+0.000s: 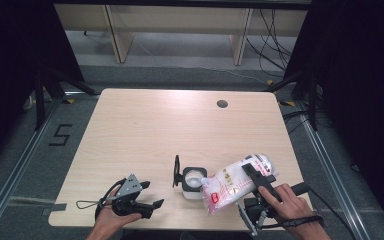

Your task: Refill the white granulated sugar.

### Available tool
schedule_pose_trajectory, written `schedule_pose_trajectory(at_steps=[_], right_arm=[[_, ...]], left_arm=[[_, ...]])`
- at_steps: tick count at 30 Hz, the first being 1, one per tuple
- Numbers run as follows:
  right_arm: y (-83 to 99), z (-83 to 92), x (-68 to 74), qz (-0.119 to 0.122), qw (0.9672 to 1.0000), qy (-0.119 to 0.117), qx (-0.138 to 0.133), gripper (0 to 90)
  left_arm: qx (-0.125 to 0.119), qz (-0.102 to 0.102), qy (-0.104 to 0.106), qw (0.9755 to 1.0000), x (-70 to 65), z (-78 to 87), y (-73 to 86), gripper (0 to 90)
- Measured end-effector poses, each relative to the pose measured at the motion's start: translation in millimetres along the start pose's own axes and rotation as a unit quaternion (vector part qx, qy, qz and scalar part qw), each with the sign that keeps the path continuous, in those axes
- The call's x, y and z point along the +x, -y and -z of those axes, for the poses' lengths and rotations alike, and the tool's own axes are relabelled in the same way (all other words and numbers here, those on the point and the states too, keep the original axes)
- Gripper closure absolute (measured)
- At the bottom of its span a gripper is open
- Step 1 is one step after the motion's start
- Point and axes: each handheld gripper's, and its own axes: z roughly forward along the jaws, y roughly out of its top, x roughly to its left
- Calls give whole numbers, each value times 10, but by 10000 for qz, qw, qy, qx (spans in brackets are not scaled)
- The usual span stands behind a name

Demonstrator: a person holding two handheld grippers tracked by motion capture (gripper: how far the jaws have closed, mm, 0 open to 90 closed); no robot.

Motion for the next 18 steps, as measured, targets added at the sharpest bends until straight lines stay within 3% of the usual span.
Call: schedule_pose_trajectory(at_steps=[4, 5, 7, 9, 10, 11, 13, 17, 18], right_arm=[[-3, -5, 7, -40, 10000, -7, -26, 468], [-9, 5, -9, 96, 9999, 33, -41, 467], [-15, 36, 5, -162, 9998, 52, 37, 468], [-21, 18, -21, 6, 10000, 62, -75, 468], [-24, 5, 4, 15, 9998, 154, -112, 468], [-30, 9, 5, 54, 10000, 8, -32, 469], [-26, 11, -22, 161, 9998, 65, -53, 469], [-5, 9, 12, -85, 10000, -3, -21, 470], [-8, 6, 6, -41, 10000, 20, -39, 470]], left_arm=[[6, 41, -26, 10000, -5, 0, 1, 202], [-7, -3, 2, 10000, 1, -1, 0, 202], [2, 48, -29, 10000, -6, -1, 1, 202], [13, 6, -16, 10000, -1, 0, 0, 202], [-1, 109, -1, 9999, -12, -4, 5, 202], [-9, 106, 0, 9999, -11, -5, 4, 202], [-4, 41, -26, 10000, -5, -1, 0, 202], [-33, 36, -26, 10000, -2, -4, 4, 202], [-27, 30, -23, 10000, 0, -5, 4, 202]])
